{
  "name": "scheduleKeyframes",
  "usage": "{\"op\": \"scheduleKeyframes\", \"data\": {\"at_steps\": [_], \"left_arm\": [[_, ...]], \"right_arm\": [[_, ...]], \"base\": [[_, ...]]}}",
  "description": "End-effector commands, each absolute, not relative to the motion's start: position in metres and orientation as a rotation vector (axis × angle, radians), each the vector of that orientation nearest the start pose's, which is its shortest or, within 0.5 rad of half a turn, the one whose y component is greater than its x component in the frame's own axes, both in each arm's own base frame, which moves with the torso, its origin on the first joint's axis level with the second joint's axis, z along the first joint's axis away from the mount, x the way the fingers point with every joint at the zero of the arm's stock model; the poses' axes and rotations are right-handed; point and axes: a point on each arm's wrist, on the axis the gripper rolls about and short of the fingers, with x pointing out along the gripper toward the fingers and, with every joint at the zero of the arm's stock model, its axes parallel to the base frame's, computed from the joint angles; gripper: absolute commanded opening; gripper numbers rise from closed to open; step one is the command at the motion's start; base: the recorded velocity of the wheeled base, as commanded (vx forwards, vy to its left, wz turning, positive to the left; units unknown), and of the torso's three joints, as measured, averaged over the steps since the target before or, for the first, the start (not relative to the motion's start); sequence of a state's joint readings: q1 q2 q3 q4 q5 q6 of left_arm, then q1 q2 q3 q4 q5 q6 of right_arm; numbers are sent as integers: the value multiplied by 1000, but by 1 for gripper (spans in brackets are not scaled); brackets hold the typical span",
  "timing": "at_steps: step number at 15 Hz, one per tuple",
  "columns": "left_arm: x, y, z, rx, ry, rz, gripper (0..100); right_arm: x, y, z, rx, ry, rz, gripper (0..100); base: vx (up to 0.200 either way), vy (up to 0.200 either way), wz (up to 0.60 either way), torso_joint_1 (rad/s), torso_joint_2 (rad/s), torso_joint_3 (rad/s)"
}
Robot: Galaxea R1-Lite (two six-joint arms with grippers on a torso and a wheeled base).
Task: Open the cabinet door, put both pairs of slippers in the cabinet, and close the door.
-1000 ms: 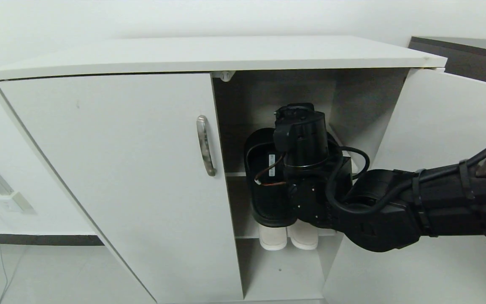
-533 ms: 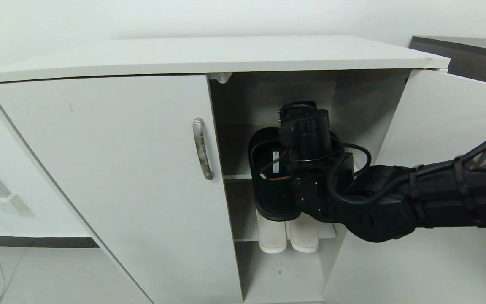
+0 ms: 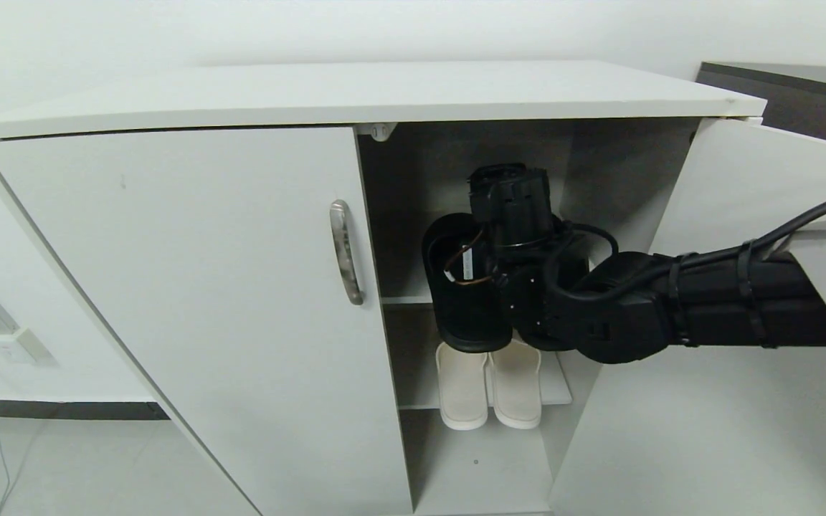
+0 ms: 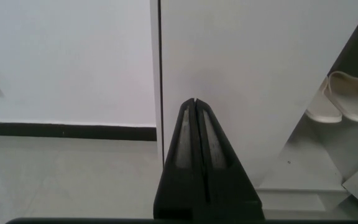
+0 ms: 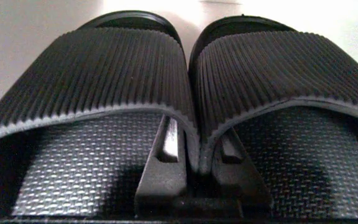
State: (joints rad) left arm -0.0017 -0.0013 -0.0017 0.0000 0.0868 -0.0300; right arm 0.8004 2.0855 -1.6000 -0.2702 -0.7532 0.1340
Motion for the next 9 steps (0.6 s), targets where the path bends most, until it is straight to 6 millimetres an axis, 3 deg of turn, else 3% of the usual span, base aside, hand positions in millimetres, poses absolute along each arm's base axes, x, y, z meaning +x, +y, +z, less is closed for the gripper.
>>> {"op": "scheduleKeyframes", "data": {"at_steps": [1, 6, 9], "left_arm": [[-23, 2, 76, -31, -3, 86, 0], [-23, 2, 76, -31, -3, 87, 0], [-23, 2, 76, -31, -3, 87, 0]], "right_arm": [[321, 301, 228, -10, 153, 37, 0], [341, 302, 240, 19, 129, 11, 0], [351, 301, 237, 15, 141, 13, 0]], "base": [[0, 0, 0, 0, 0, 0], [0, 0, 0, 0, 0, 0], [0, 0, 0, 0, 0, 0]]}}
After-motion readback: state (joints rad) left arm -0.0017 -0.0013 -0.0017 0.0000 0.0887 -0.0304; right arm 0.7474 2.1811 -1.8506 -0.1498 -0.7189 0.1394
